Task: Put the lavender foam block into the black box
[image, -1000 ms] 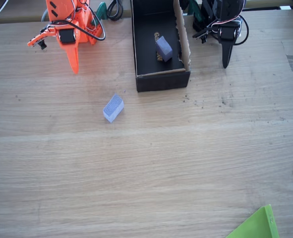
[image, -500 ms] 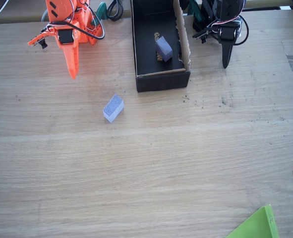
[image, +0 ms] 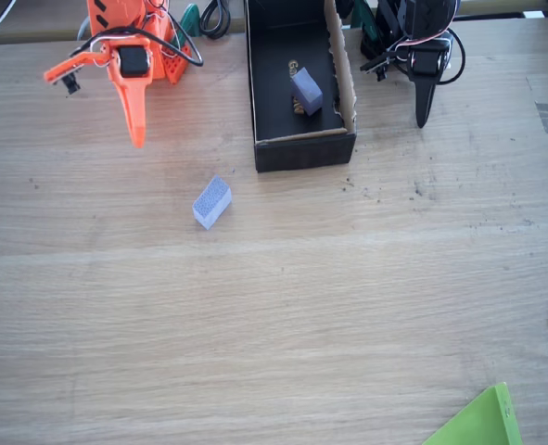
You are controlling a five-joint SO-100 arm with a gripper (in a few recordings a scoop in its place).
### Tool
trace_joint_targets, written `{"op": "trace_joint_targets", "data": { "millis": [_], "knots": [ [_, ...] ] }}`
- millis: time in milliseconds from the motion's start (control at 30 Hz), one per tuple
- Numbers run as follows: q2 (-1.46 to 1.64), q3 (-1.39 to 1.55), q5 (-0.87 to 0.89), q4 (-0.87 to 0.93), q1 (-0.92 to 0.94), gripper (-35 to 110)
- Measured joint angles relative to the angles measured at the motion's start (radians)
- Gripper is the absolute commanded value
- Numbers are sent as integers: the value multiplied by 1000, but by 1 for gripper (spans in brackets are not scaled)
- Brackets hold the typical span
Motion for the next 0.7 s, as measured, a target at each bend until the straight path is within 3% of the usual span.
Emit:
{"op": "trace_joint_targets", "data": {
  "millis": [167, 467, 700],
  "knots": [
    [-210, -244, 63, 46, -26, 0],
    [-928, -1048, 252, 428, -48, 0],
    [-1169, -1180, 261, 440, -41, 0]
  ]
}}
